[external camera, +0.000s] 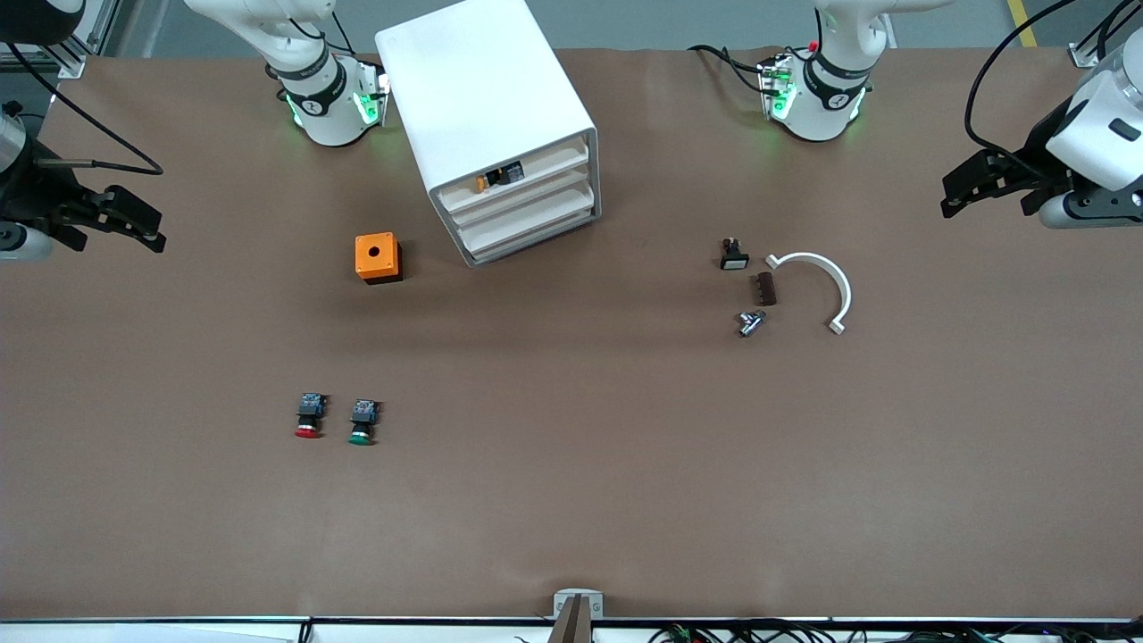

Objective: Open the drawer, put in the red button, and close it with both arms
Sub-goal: 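Move the right gripper toward the red button while the left gripper approaches the cabinet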

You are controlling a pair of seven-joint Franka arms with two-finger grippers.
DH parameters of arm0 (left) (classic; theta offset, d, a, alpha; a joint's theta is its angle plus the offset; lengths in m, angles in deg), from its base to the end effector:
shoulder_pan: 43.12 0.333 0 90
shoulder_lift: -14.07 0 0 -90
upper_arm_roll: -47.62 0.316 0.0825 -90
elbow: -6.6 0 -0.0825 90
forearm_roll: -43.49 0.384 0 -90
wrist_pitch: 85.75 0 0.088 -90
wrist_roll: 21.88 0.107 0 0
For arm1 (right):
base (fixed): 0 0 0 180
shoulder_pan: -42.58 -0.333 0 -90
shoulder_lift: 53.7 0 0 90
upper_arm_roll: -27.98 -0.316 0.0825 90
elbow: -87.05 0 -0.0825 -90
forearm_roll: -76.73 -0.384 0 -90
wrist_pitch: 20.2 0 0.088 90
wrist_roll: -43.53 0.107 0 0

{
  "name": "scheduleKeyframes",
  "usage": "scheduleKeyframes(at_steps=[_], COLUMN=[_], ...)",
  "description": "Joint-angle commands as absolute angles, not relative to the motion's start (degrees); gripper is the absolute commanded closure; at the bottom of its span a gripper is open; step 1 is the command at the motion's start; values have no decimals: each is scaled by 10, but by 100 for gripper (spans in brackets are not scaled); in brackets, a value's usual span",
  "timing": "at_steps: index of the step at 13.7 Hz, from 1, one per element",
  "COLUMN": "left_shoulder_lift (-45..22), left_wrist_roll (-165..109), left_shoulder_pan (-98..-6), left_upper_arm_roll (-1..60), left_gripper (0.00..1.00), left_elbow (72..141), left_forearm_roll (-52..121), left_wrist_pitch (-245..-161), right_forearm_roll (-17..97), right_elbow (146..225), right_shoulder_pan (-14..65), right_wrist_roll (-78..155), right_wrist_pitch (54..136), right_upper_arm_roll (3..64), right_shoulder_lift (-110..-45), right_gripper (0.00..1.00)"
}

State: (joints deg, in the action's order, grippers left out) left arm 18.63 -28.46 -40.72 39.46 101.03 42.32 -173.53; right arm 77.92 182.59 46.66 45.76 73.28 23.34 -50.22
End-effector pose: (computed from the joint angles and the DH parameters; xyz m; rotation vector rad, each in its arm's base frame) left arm 0.5220 -0.0580 0.6273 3.1359 0.0228 -0.0597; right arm 0.5405 0.0045 0.6172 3.1160 -0.0440 0.0393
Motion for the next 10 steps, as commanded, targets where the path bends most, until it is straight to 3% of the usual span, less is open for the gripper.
scheduleKeyframes(at_steps=[1,6,10], left_shoulder_lift=[178,138,75], left_wrist_roll=[-285,-284,-285], left_shoulder_pan=[-404,-407,-411], left_upper_arm_roll=[391,390,385], left_gripper=[0,0,0], left_elbow=[997,956,934], left_forearm_roll=[432,433,433], left_wrist_pitch=[-1738,-1737,-1742], right_forearm_roll=[779,773,741], right_elbow=[1825,1839,1841], right_shoulder_pan=[497,489,459], right_wrist_roll=[460,464,502], right_wrist_pitch=[728,737,775], right_upper_arm_roll=[218,220,220], right_shoulder_lift=[-503,-505,-568], right_gripper=[0,0,0])
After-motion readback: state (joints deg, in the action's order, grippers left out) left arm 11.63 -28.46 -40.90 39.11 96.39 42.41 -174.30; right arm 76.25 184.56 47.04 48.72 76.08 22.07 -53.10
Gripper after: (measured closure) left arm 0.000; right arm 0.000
